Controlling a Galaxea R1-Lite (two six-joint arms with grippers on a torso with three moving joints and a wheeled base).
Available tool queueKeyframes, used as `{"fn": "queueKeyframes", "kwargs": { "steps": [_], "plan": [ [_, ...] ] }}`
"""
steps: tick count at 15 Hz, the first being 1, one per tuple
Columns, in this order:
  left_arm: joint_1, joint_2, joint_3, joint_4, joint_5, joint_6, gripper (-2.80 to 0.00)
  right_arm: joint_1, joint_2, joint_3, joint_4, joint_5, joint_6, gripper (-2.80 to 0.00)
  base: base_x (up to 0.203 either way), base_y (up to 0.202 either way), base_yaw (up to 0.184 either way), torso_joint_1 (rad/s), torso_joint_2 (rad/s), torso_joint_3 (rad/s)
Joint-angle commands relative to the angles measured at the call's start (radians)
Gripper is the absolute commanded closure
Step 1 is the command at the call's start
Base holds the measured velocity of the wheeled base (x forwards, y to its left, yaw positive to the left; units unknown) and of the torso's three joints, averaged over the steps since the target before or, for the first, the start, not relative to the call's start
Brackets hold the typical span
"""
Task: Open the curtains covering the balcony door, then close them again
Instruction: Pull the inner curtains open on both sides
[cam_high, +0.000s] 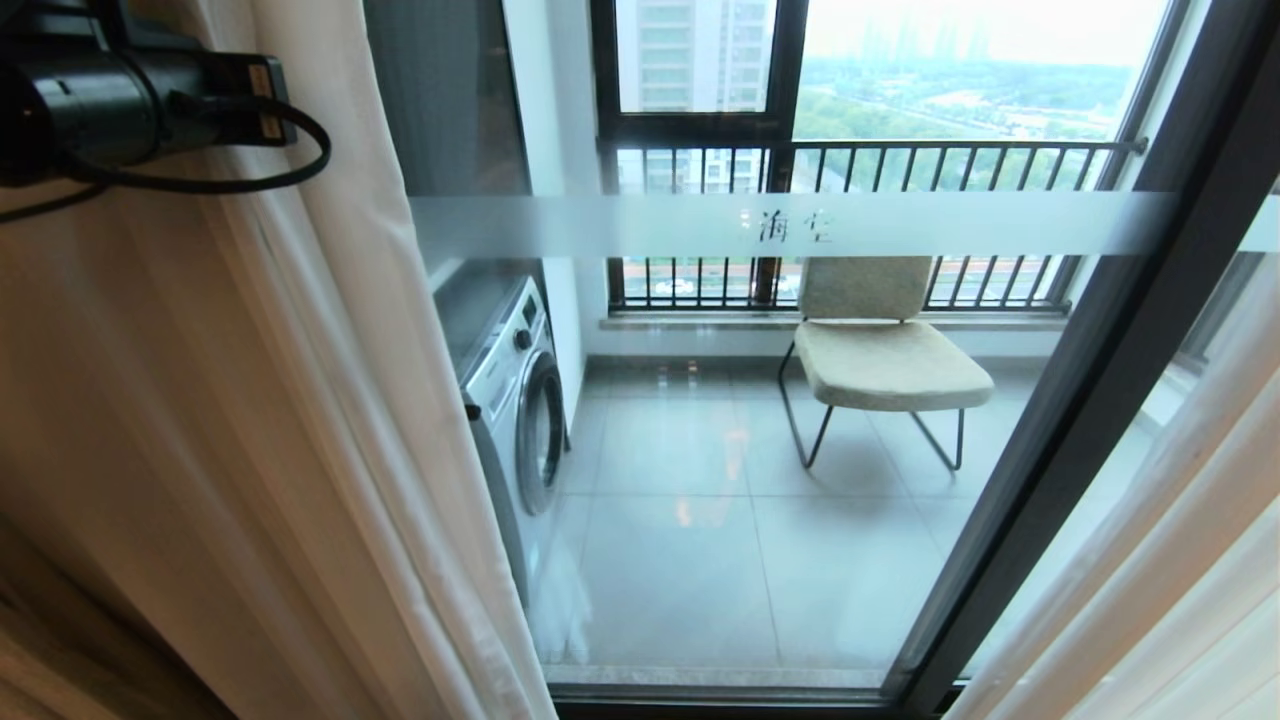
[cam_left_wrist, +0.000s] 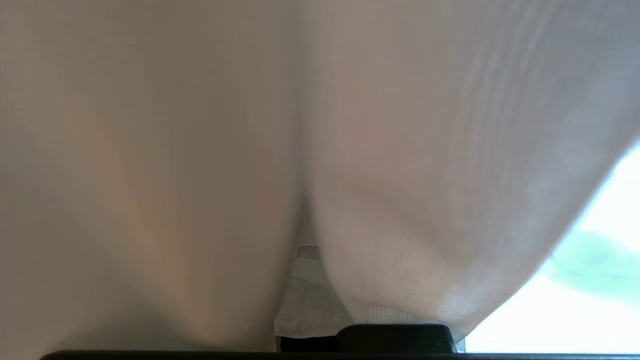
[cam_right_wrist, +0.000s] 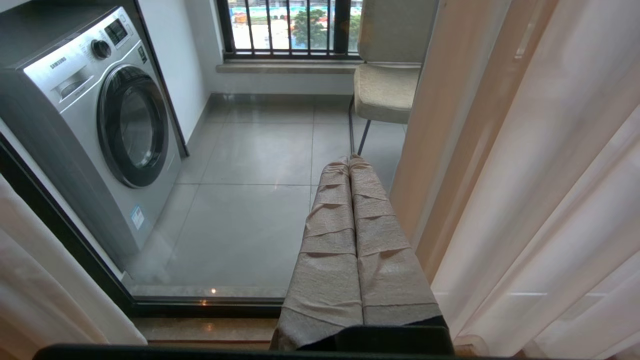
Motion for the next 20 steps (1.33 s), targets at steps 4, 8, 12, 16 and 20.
{"fn": "queueKeyframes", "kwargs": {
  "steps": [4,8,12,16,20],
  "plan": [
    [0.007,-0.001,-0.002,-0.002,-0.002,-0.002,0.0,-0.001,0.001,0.0,-0.001,0.0,-0.001,0.0,0.0,0.0,0.0,0.0,0.0,0.0],
    [0.012,0.004,-0.007,-0.002,-0.004,-0.004,0.0,0.0,0.001,0.0,-0.001,0.0,-0.001,0.0,0.0,0.0,0.0,0.0,0.0,0.0],
    [0.07,0.007,-0.014,-0.002,-0.006,-0.005,0.0,-0.001,0.001,0.0,-0.001,0.0,-0.001,0.0,0.0,0.0,0.0,0.0,0.0,0.0],
    [0.147,0.01,-0.029,-0.002,-0.011,-0.012,0.0,-0.001,0.001,0.0,-0.001,0.0,-0.001,0.0,0.0,0.0,0.0,0.0,0.0,0.0],
    [0.217,0.03,-0.072,-0.001,-0.07,-0.031,0.0,0.0,0.001,0.0,-0.001,0.0,-0.001,0.0,0.0,0.0,0.0,0.0,0.0,0.0]
  ]
}}
